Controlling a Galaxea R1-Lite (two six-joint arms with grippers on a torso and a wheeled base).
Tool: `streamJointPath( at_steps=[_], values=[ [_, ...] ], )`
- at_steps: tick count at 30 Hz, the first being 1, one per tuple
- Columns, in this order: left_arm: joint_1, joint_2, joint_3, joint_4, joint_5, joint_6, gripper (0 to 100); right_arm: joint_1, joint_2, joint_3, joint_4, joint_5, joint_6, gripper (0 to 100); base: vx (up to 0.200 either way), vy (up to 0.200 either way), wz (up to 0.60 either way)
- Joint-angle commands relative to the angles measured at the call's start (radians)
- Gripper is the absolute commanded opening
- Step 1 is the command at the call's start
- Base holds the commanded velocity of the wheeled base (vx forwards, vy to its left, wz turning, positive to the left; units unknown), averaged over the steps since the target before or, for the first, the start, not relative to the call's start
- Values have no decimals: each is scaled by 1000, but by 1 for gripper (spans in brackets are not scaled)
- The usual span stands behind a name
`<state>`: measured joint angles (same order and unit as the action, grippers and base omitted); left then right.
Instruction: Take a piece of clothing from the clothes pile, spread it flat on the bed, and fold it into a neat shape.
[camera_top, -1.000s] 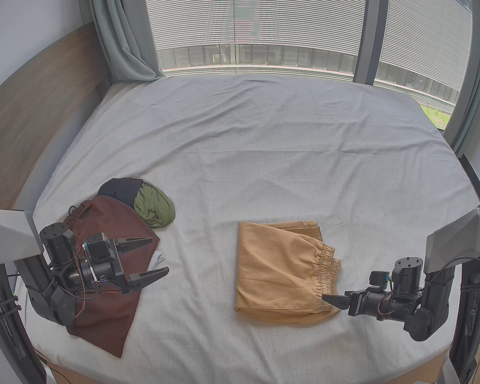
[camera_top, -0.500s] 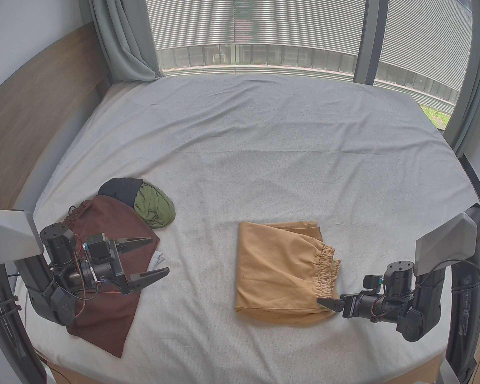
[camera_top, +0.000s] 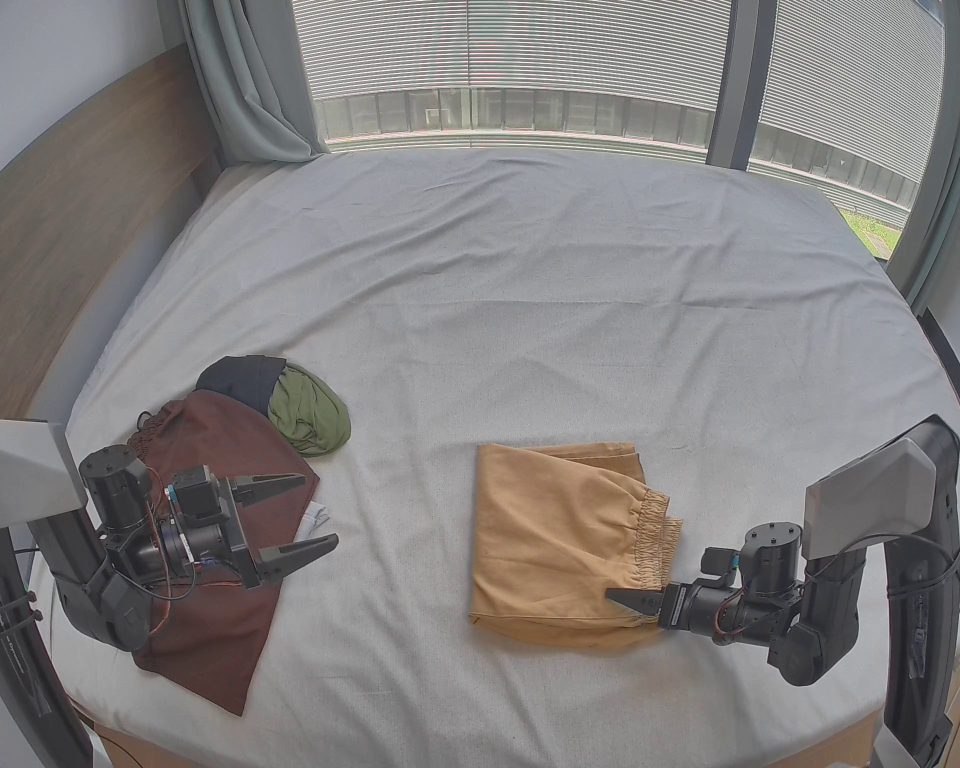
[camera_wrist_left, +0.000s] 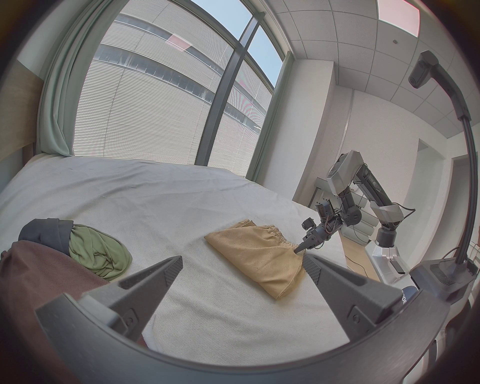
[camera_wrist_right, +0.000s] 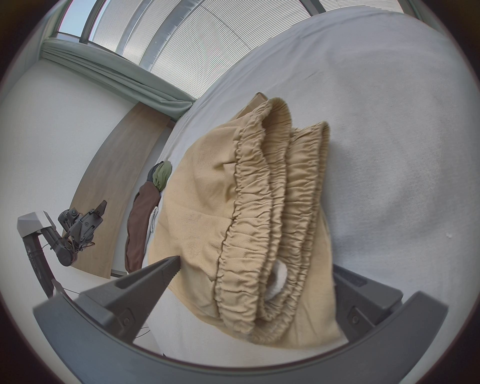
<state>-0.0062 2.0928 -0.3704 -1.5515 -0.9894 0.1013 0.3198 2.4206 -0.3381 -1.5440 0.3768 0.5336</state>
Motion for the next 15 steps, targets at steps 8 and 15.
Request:
streamJointPath(
  at_steps=[8, 15],
  values=[
    [2, -3, -1, -1, 0, -2, 100, 35, 3, -29, -2, -1, 22, 100, 0, 0, 0],
    [2, -3, -1, -1, 0, 0, 100, 35, 3, -30, -2, -3, 22, 100, 0, 0, 0]
  ],
)
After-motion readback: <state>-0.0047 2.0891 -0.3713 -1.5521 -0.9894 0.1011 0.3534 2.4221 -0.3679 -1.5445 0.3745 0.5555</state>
